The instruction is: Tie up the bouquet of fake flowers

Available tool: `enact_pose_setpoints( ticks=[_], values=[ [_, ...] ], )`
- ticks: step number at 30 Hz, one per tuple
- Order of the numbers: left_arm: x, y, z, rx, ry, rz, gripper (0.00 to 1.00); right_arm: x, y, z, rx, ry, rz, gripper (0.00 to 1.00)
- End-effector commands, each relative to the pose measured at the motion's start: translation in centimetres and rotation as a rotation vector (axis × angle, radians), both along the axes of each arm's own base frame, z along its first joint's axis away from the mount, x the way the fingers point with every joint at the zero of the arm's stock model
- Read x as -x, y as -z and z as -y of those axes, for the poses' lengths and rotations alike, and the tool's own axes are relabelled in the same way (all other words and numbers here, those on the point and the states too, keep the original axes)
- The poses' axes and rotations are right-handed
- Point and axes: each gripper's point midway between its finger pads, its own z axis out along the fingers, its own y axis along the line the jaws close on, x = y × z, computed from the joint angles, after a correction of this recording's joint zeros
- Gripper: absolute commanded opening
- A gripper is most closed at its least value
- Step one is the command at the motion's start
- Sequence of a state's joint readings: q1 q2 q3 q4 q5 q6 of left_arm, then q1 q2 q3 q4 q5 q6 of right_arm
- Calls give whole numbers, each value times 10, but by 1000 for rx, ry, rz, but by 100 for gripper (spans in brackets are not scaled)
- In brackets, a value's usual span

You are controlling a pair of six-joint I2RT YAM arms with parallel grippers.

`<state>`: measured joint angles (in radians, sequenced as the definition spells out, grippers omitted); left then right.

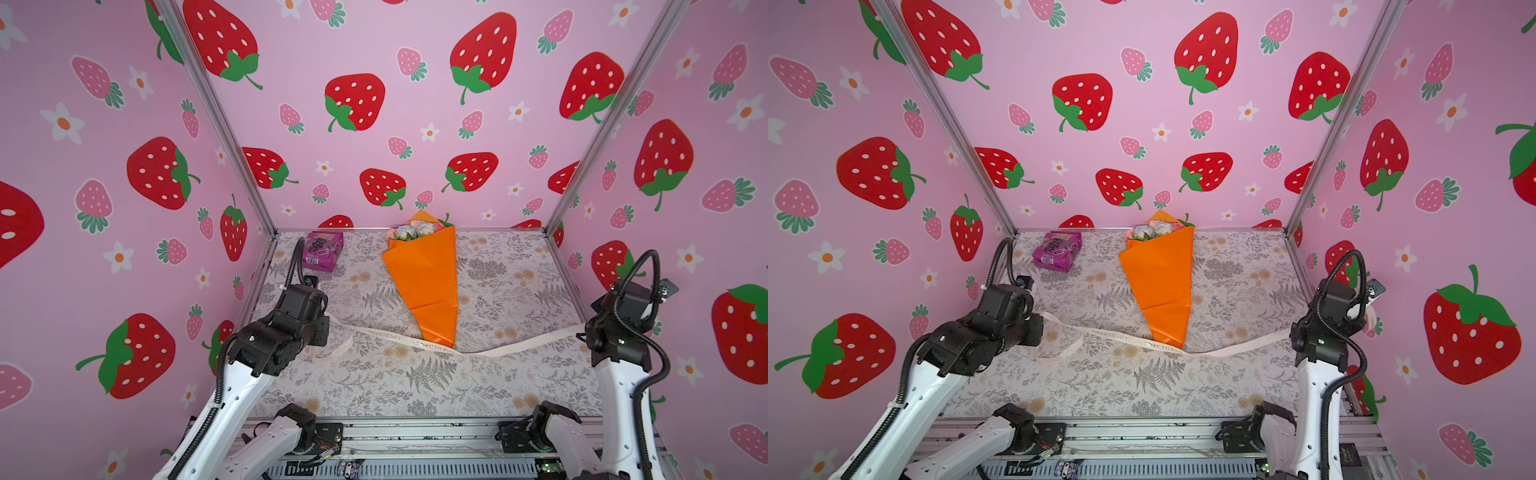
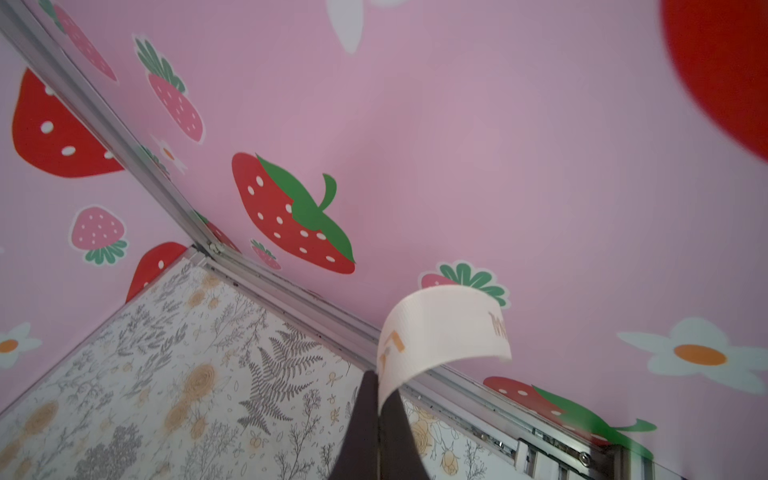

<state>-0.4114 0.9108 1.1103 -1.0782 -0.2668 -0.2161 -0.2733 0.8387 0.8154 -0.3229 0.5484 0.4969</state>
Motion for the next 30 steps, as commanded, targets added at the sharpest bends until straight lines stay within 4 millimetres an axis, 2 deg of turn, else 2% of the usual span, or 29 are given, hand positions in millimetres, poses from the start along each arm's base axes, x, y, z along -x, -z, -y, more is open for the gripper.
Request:
enact_pose_setpoints(
  ticks=[1,4,6,9,12,16,19,25,27,30],
  values=[
    [4,-4,17,71,50,-51,45,1,10,-4,-14,-24,-23,0],
    [6,-8,17,109,28,-15,57,5,5,-1,12,-8,-29,0],
    [7,-12,13,135,-17,10,62,5,0,1,28,-3,-31,0],
    [5,-3,0,194,-182,15,73,5,-6,1,35,-6,-24,0],
    [2,27,-3,269,-320,-58,78,2,-8,-1,29,-23,-15,0],
    [-1,74,1,318,-406,-220,70,-2,-14,-4,28,-48,-6,0],
    [8,109,-16,316,-562,-315,69,-3,-16,-6,24,-61,6,0],
    [41,143,-61,377,-928,-305,74,-10,-11,-15,-18,-116,25,0],
    [51,147,-66,380,-1011,-306,74,-11,-10,-17,-25,-126,25,0],
    [65,165,-65,415,-1132,-359,73,-12,-9,-18,-28,-139,24,0]
  ],
)
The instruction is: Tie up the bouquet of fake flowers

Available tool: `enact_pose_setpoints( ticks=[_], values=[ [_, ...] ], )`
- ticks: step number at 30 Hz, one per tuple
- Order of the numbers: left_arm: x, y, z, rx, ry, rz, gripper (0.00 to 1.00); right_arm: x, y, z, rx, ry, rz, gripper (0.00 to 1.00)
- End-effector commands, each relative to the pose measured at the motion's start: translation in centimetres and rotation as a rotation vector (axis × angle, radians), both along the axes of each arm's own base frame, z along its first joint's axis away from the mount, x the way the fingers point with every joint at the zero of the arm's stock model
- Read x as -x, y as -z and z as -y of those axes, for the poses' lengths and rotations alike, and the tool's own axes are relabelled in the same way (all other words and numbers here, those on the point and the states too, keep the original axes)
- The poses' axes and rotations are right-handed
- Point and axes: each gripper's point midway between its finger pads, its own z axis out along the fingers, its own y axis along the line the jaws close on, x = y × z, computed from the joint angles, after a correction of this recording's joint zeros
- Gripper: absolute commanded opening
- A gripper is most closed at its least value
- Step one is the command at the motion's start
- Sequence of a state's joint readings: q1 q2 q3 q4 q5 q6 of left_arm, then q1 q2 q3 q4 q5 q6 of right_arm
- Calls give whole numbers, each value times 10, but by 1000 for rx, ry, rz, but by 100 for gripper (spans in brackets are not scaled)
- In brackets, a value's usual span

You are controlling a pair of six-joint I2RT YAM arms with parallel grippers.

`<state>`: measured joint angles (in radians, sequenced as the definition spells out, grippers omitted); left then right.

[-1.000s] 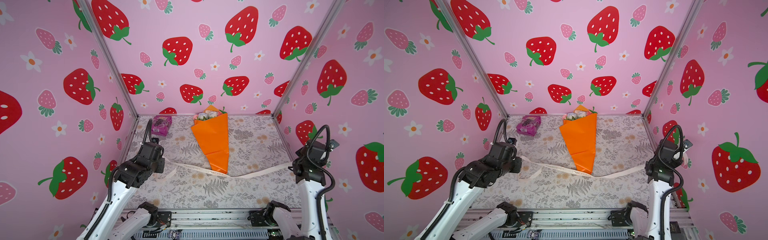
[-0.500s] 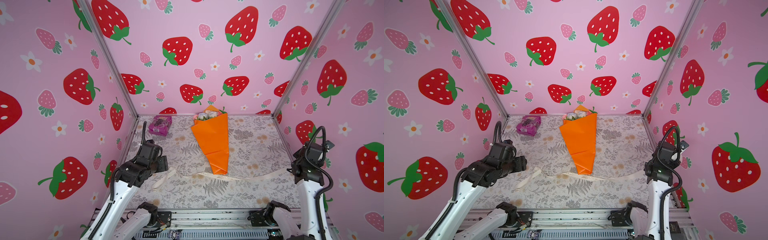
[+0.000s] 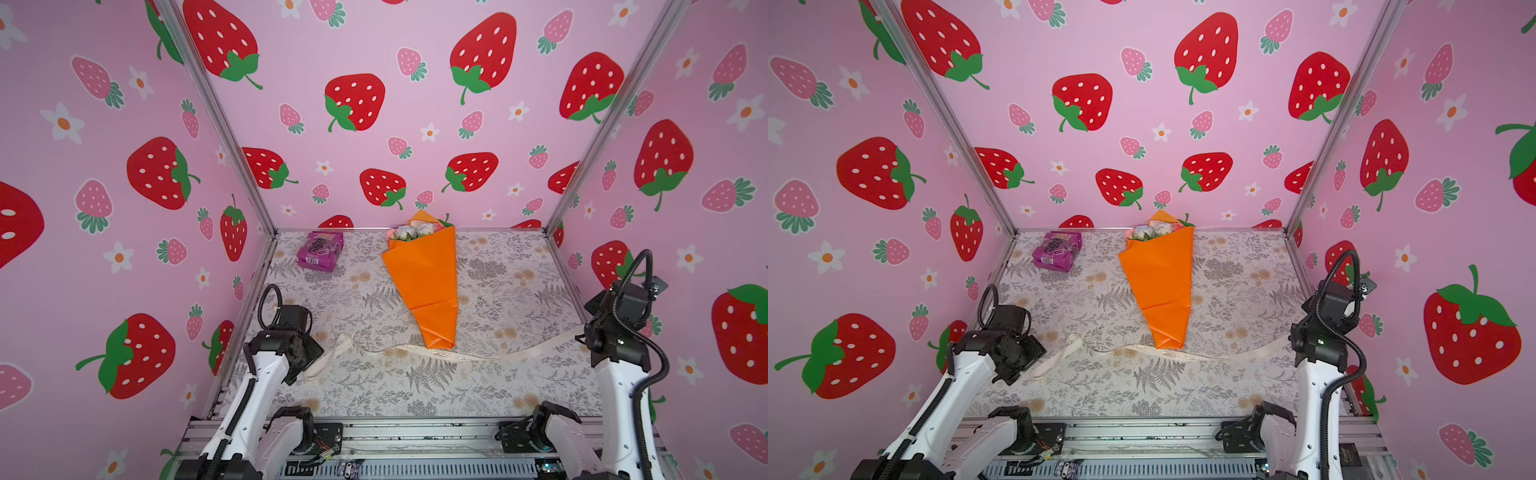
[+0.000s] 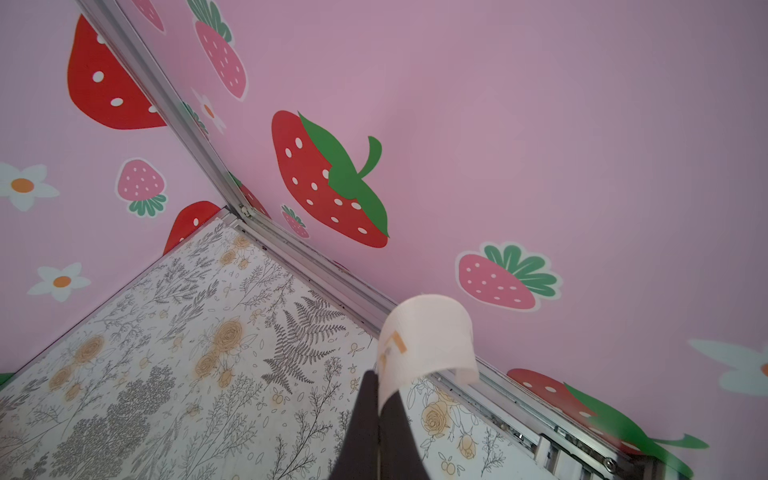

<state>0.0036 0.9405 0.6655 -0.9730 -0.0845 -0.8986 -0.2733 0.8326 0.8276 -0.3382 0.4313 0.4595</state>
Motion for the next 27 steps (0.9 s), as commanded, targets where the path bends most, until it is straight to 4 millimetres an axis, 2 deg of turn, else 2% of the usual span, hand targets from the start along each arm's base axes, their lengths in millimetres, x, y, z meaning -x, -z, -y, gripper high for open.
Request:
enact_pose_setpoints(
  ticks=[1,3,6,12,16,20,23,26,27],
  values=[
    [17,19,2,63,-189,-68,73,-1,-9,-3,-6,-20,30,0],
    [20,30,7,113,-227,-82,73,-1,-9,-3,-2,-21,28,0],
    [14,45,12,162,-238,-58,71,-2,-12,-3,3,-24,41,0],
    [15,57,0,128,-246,-94,66,-7,-13,-6,-7,-45,57,0],
    [11,66,-2,160,-253,-92,58,-7,-12,-6,-8,-45,53,0],
    [10,72,-5,168,-248,-105,41,-6,-11,-6,-8,-41,51,0],
    [9,71,-9,161,-249,-104,19,-5,-10,-5,-10,-38,52,0],
    [-3,61,-15,168,-252,-55,0,-6,-7,-5,-14,-36,46,0],
    [-9,54,-20,160,-248,-31,0,-6,-5,-4,-13,-34,38,0]
  ],
)
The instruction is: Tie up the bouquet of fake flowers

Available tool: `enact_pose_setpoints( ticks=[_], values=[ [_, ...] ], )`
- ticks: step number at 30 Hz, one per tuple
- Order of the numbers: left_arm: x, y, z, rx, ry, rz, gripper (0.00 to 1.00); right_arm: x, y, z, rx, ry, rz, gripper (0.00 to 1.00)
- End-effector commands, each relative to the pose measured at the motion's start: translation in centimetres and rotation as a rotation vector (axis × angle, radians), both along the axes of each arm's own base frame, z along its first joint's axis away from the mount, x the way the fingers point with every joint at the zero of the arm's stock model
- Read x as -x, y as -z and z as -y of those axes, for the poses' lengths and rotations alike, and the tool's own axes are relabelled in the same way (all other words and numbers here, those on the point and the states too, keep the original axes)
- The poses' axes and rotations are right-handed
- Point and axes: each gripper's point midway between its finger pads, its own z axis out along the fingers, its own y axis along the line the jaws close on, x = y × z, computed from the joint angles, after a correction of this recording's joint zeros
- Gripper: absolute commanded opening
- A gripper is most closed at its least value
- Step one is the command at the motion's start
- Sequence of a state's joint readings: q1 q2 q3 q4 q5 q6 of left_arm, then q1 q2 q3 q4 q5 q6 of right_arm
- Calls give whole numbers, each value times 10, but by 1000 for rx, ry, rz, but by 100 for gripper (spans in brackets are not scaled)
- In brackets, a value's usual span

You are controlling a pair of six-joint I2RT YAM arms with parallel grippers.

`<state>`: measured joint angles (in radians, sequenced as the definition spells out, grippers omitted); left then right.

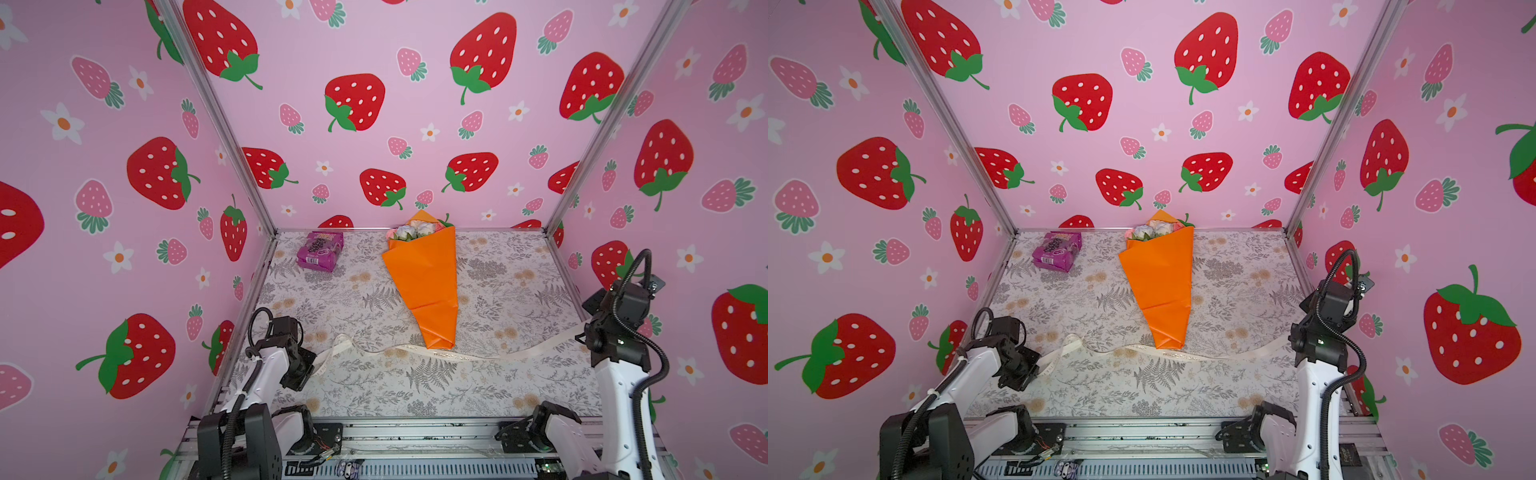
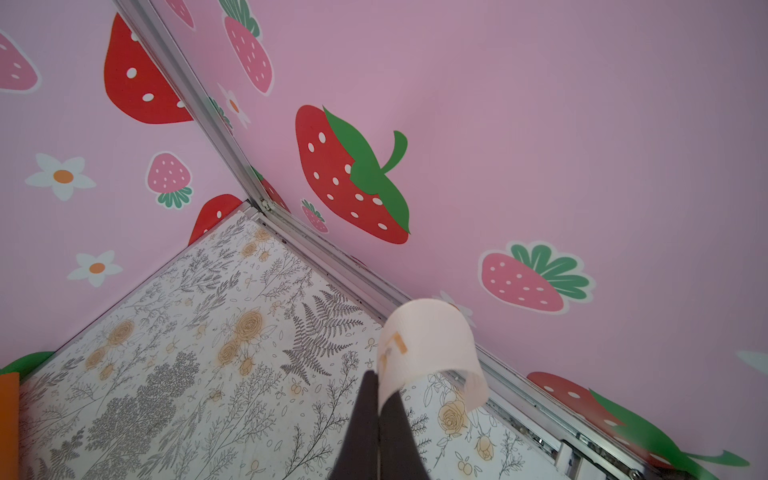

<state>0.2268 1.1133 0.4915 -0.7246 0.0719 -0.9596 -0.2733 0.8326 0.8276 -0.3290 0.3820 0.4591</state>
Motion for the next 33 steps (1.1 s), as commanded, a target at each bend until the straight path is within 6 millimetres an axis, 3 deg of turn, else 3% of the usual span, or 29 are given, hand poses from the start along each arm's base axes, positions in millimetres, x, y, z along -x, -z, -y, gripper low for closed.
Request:
enact_pose_setpoints(
  ticks=[1,5,9,12,14,17,19,24,30,33],
  values=[
    [-17,-21,-17,-46,1,60,0,0,-3,3,9,15,14,0],
    [-32,-70,-63,-194,-47,116,0,9,-3,18,51,110,-13,0],
    [-31,-125,-115,-400,-110,114,0,14,-6,25,56,166,27,0],
    [-33,-157,-139,-544,-130,132,0,10,-9,27,64,170,21,0],
    [-34,-167,-148,-601,-155,150,0,6,-8,28,68,161,2,0],
    [-38,-170,-159,-662,-198,188,0,-3,-3,23,52,116,-8,0],
    [-43,-169,-163,-684,-211,216,0,-17,14,19,14,68,-56,0],
    [-66,-131,-153,-574,-178,259,0,-19,52,18,-29,65,-152,0],
    [-65,-90,-145,-493,-135,160,0,-4,70,33,31,166,-228,0],
    [-70,-81,-142,-446,-136,147,0,-6,79,37,30,188,-250,0]
  ],
)
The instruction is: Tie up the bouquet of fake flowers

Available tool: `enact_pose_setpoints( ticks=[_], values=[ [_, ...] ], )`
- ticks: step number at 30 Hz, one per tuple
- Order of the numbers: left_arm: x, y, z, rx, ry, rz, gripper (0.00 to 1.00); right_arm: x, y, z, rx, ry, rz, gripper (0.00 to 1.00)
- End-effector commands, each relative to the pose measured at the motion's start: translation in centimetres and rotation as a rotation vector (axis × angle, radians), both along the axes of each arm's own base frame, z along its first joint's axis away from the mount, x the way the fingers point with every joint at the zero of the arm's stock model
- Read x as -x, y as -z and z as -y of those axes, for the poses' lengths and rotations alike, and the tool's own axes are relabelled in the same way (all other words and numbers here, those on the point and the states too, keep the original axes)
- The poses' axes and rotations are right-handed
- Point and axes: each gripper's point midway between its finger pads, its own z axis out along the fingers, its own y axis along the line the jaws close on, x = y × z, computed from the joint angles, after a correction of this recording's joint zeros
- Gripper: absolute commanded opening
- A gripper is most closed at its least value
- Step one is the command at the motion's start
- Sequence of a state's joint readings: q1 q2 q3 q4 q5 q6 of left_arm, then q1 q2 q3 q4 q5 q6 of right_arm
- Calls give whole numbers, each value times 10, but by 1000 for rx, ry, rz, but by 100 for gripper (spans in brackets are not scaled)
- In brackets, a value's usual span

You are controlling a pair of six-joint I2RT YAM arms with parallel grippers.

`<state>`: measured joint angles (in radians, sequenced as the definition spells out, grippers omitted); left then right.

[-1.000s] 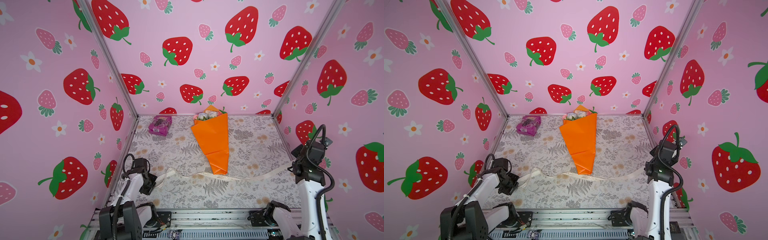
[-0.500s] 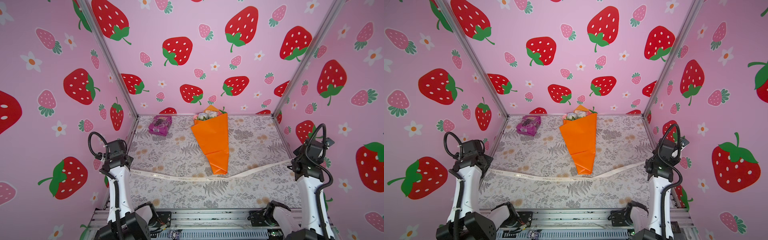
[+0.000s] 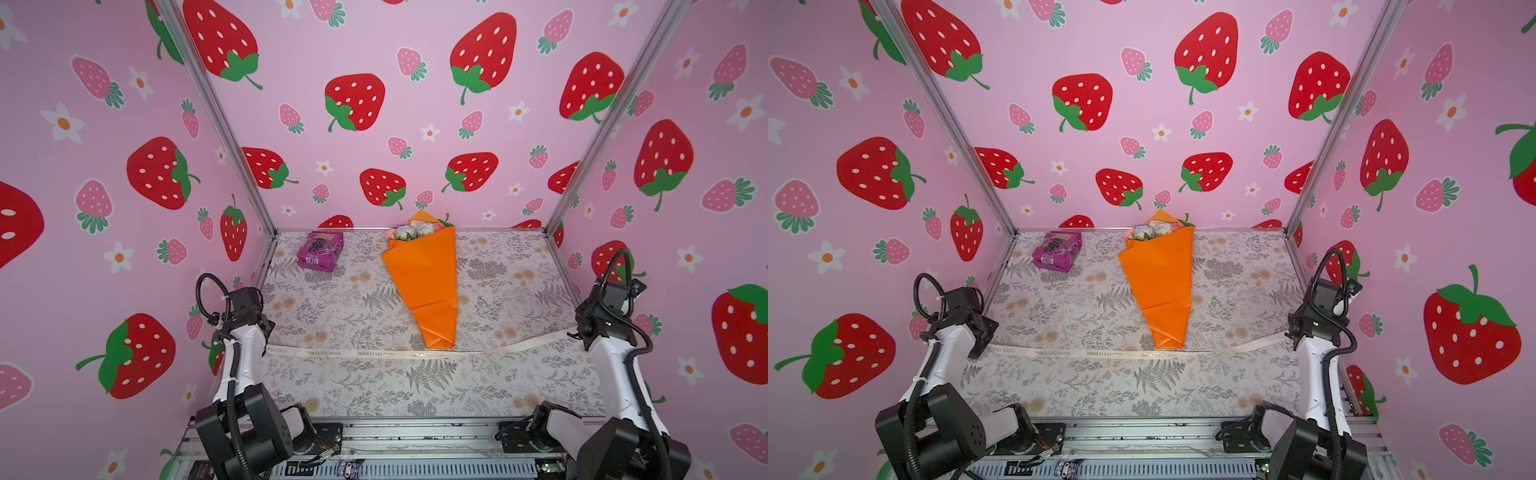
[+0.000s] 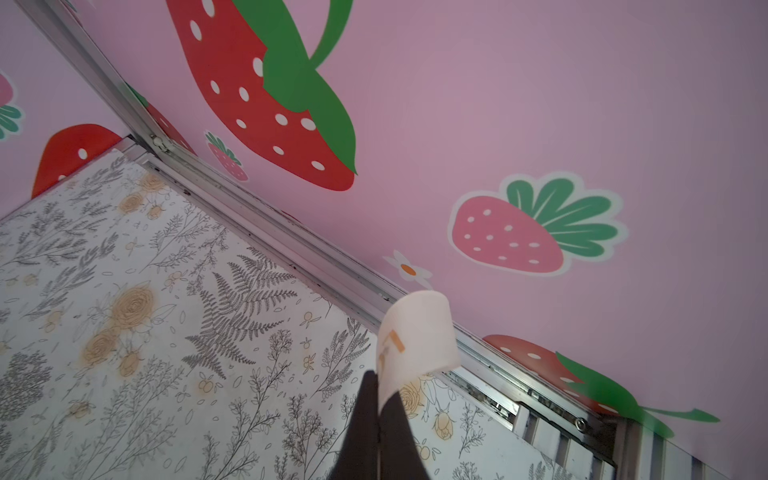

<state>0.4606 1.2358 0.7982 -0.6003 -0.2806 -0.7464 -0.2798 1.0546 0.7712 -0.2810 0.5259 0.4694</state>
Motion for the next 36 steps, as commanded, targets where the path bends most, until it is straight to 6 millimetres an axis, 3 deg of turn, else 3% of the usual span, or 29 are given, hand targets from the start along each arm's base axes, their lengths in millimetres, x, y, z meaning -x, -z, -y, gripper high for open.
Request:
enact_pose_setpoints(
  ticks=[1,6,12,14,16,18,22,27,30,33,36],
  values=[
    [-8,4,1,33,-5,18,0,3,10,11,32,60,-33,0],
    [-19,7,7,83,45,20,0,-8,21,20,58,72,-104,0],
    [-16,7,11,84,47,50,1,-23,55,14,-4,18,-171,0],
    [-14,3,9,64,49,52,20,-26,60,11,-19,-3,-185,12],
    [-14,-4,6,32,50,65,40,-31,59,7,-37,-37,-174,36],
    [-18,-14,7,22,60,115,48,-39,54,-2,-78,-85,-127,49],
    [-30,-33,15,31,120,197,57,-67,35,-36,-207,-277,-26,58],
    [-47,-48,38,106,265,245,58,-87,32,-91,-433,-518,25,60],
    [-63,-50,74,286,368,334,56,-92,36,-133,-560,-675,76,60],
    [-91,-50,123,527,510,505,52,-94,43,-185,-650,-849,82,60],
    [-107,-46,167,622,641,537,50,-92,55,-227,-687,-963,44,61]
  ],
)
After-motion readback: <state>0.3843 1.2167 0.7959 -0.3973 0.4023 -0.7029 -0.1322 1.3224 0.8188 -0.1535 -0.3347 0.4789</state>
